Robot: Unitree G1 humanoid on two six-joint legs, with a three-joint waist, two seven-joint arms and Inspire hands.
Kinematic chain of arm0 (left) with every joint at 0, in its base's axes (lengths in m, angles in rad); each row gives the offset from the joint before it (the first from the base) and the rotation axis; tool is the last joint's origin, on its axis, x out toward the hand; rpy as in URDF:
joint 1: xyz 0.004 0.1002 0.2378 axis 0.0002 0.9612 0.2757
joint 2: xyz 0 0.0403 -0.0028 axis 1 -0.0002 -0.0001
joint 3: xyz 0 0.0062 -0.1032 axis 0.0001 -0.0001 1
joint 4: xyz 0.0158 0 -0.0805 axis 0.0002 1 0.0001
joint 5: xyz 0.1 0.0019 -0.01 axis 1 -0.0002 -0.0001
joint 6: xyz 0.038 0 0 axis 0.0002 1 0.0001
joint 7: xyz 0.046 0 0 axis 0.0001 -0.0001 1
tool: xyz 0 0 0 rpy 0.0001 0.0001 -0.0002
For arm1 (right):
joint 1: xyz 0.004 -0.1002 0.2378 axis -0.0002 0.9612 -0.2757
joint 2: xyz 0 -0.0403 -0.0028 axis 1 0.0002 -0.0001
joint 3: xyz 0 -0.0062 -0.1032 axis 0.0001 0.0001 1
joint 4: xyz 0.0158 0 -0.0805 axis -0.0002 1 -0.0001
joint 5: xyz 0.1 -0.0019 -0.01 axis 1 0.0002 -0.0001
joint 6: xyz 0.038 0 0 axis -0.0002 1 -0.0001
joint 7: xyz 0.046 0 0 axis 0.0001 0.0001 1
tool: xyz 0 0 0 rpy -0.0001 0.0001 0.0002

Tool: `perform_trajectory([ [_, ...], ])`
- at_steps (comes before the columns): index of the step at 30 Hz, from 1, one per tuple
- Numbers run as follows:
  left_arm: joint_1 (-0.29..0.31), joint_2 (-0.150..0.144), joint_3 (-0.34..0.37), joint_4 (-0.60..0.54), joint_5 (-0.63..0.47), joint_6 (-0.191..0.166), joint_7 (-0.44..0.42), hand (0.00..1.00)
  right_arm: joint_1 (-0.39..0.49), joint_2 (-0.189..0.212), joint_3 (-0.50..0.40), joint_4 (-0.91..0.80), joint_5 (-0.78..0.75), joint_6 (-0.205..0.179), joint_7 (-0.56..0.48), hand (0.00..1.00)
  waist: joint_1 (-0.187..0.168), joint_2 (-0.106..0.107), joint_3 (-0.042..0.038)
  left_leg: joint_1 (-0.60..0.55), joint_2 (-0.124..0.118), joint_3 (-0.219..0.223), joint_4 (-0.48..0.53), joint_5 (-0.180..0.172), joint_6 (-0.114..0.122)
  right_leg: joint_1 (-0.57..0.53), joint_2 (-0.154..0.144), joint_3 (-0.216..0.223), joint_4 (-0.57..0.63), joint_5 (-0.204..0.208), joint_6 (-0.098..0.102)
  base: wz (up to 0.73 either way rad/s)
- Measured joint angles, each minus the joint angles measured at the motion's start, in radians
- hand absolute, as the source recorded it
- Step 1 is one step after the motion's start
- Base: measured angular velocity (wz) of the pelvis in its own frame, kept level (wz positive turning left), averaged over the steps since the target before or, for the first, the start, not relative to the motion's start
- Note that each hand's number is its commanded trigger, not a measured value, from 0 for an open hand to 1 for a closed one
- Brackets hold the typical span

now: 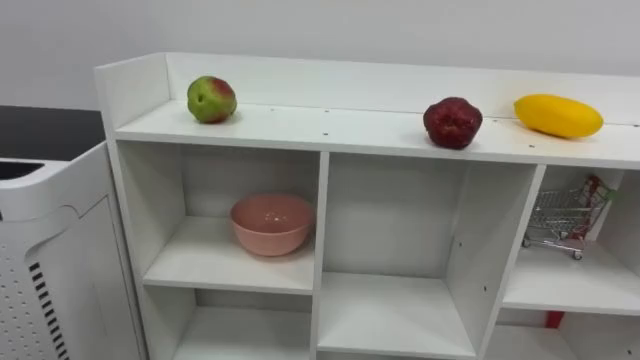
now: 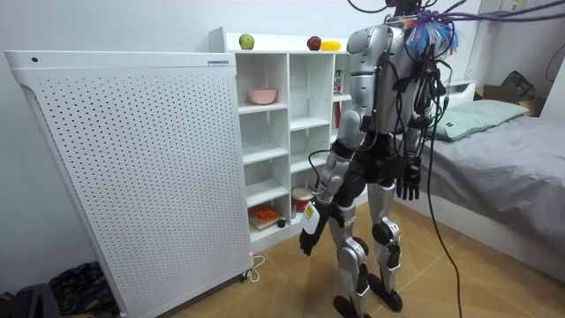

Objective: Arrange fruit in the closet

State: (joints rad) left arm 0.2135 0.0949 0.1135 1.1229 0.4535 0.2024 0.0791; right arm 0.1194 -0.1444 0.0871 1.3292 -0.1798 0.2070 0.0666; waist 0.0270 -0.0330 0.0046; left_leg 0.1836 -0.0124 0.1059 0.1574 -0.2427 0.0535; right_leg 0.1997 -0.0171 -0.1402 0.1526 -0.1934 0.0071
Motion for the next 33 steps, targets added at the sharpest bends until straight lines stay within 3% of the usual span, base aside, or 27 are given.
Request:
perform_trajectory([
  [11, 0.002, 0.0, -0.011, 0.0, -0.005, 0.006, 0.005, 0.0, 0.003, 0.0, -0.001, 0.001, 0.032, 0.004, -0.037, 0.0, -0.001, 0.011, -0.0001, 0.003, 0.0, -0.001, 0.005, 0.0, 0.0, 0.006, 0.0, 0.0, -0.001, 0.0, 0.0, 0.0],
  [17, 0.014, -0.002, -0.003, -0.003, 0.0, 0.01, 0.005, 0.0, 0.018, 0.002, -0.076, 0.003, 0.223, 0.013, -0.117, 0.0, -0.025, 0.02, 0.0006, 0.002, 0.0, -0.005, 0.008, 0.0, 0.0, 0.009, 0.0, 0.0, -0.001, 0.0, 0.0, 0.03],
  [21, 0.019, -0.005, 0.029, -0.004, 0.017, 0.008, 0.026, 0.0, 0.041, 0.002, -0.202, -0.004, 0.448, 0.01, -0.192, 0.0, -0.051, 0.021, 0.0011, -0.002, 0.0, -0.004, 0.009, 0.0, 0.0, 0.009, 0.0, 0.001, 0.0, 0.0, 0.0, -0.06],
  [23, 0.02, -0.004, 0.067, -0.005, 0.018, -0.008, 0.04, 0.0, 0.02, 0.001, -0.317, -0.013, 0.624, -0.023, -0.231, 0.0, -0.054, 0.021, 0.0013, 0.002, -0.001, -0.003, 0.01, -0.001, 0.001, 0.006, 0.002, 0.003, -0.001, 0.0, 0.0, -0.27],
  [25, 0.021, -0.002, 0.09, -0.006, 0.018, -0.025, 0.045, 0.0, 0.001, 0.0, -0.377, -0.038, 0.693, -0.045, -0.26, 0.0, -0.064, 0.02, 0.0014, 0.003, -0.002, -0.003, 0.01, -0.001, 0.001, 0.006, 0.002, 0.003, -0.001, 0.0, 0.0, -0.06],
  [27, 0.035, 0.002, 0.11, -0.025, 0.016, -0.037, 0.045, 0.0, -0.005, -0.004, -0.417, -0.118, 0.761, -0.047, -0.289, 0.0, -0.074, 0.011, -0.0026, 0.003, -0.002, -0.003, 0.009, -0.001, 0.001, 0.006, 0.001, 0.001, -0.002, 0.0, 0.0, -0.02],
  [28, 0.041, 0.008, 0.12, -0.042, 0.009, -0.043, 0.045, 0.0, -0.007, -0.008, -0.436, -0.181, 0.81, -0.056, -0.311, 0.0, -0.076, 0.014, -0.0003, 0.003, -0.002, -0.003, 0.01, -0.001, 0.001, 0.005, 0.002, 0.002, -0.003, 0.0, 0.0, -0.05],
  [30, 0.042, 0.021, 0.12, -0.046, 0.009, -0.051, 0.047, 0.0, -0.026, -0.016, -0.446, -0.248, 0.836, -0.085, -0.343, 0.0, -0.079, 0.005, -0.0029, 0.002, -0.002, -0.003, 0.01, -0.001, 0.001, -0.004, 0.002, 0.004, -0.001, -0.001, -0.002, -0.07],
  [33, 0.046, 0.027, 0.118, -0.045, 0.012, -0.064, 0.06, 0.0, -0.037, -0.016, -0.458, -0.4, 0.825, -0.123, -0.396, 0.0, -0.079, -0.002, 0.0003, -0.005, -0.003, -0.003, 0.011, -0.001, 0.001, -0.011, 0.002, 0.004, -0.003, -0.003, -0.005, -0.01],
])
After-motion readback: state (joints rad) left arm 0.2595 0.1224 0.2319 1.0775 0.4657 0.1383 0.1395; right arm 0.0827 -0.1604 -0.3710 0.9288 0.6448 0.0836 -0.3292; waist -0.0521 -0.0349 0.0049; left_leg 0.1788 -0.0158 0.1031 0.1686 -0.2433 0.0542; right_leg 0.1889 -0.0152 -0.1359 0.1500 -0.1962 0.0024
